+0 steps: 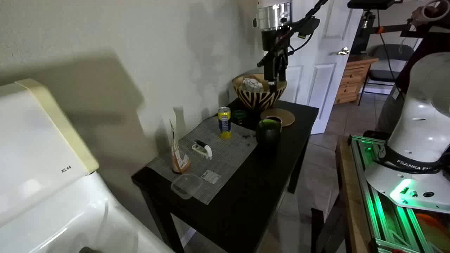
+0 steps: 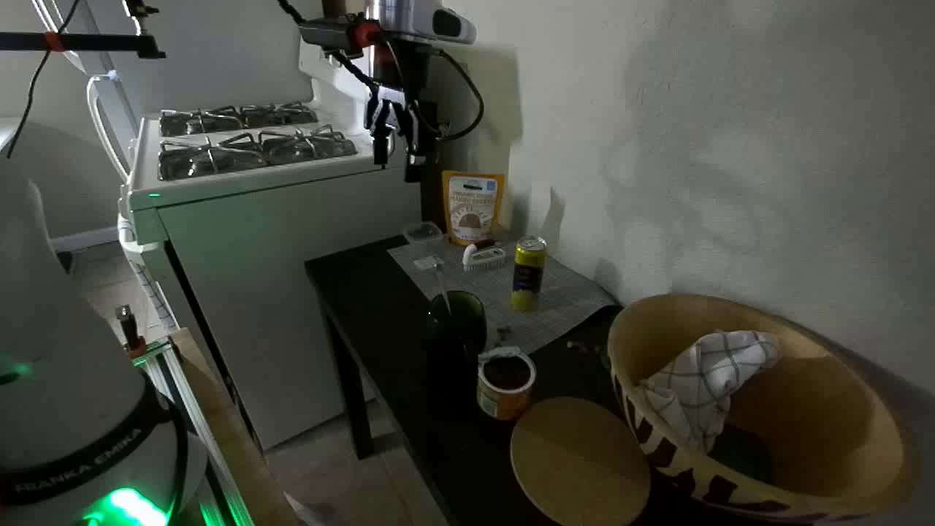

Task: Put the can inside the container

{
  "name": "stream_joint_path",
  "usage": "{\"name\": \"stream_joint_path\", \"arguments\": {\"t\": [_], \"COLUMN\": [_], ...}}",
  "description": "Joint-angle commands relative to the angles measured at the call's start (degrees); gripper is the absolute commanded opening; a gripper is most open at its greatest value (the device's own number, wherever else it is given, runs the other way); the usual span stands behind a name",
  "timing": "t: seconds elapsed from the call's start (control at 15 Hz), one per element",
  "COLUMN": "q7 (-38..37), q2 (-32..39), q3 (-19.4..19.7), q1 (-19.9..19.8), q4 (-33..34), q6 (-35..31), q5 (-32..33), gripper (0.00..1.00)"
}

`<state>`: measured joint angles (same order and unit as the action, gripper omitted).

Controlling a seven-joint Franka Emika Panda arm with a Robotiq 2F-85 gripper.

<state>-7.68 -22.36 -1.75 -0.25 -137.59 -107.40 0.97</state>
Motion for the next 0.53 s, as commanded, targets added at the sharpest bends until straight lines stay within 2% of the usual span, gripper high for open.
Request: {"name": "stream_joint_path", "arguments": {"t": [0.0,0.13,0.27,0.47], "q7": [0.0,0.0,0.4,1.6], "q2": [0.0,0.0,-0.5,1.6], "q3": [0.0,0.0,1.5,4.7], "q1": [-0.1,-0.1,-0.9,-2.8], "q4": [0.1,0.1,-0.2,0.1], "q6": [0.1,0.1,-5.0,-16.2], "q5": [0.0,0.0,-1.1,-2.0], "gripper": [1.0,1.0,1.0,1.0]}}
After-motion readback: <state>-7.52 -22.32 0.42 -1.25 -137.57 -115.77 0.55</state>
